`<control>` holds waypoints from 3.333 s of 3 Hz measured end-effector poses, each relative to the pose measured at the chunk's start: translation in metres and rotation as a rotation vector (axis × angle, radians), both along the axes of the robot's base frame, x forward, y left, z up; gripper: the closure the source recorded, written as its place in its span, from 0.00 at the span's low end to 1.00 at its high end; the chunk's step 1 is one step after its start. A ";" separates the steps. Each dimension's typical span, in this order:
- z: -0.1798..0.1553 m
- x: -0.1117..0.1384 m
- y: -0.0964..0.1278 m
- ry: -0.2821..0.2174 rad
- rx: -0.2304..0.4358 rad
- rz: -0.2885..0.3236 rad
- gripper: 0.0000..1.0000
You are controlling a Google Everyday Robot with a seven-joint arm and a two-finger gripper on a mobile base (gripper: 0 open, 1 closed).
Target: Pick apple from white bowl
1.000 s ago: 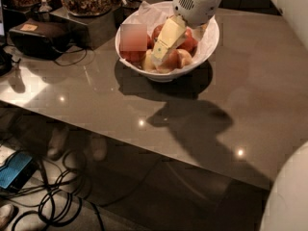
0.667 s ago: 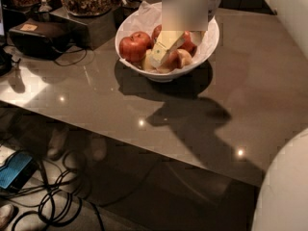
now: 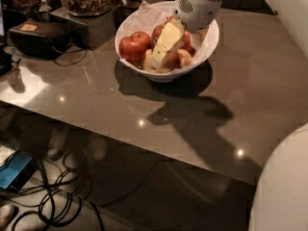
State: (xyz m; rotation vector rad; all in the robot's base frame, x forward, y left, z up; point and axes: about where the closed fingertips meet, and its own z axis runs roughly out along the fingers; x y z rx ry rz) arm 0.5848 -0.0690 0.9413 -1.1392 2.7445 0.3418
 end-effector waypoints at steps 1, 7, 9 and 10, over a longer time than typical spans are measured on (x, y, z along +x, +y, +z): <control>0.002 0.000 0.003 -0.001 0.000 0.000 0.12; 0.002 0.021 0.023 -0.014 -0.023 -0.001 0.17; -0.007 0.028 0.024 0.019 -0.014 -0.032 0.18; -0.014 0.029 0.024 0.044 -0.004 -0.039 0.18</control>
Offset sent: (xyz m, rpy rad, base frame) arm -0.0343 -0.0065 0.0105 -0.0658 0.0971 0.0472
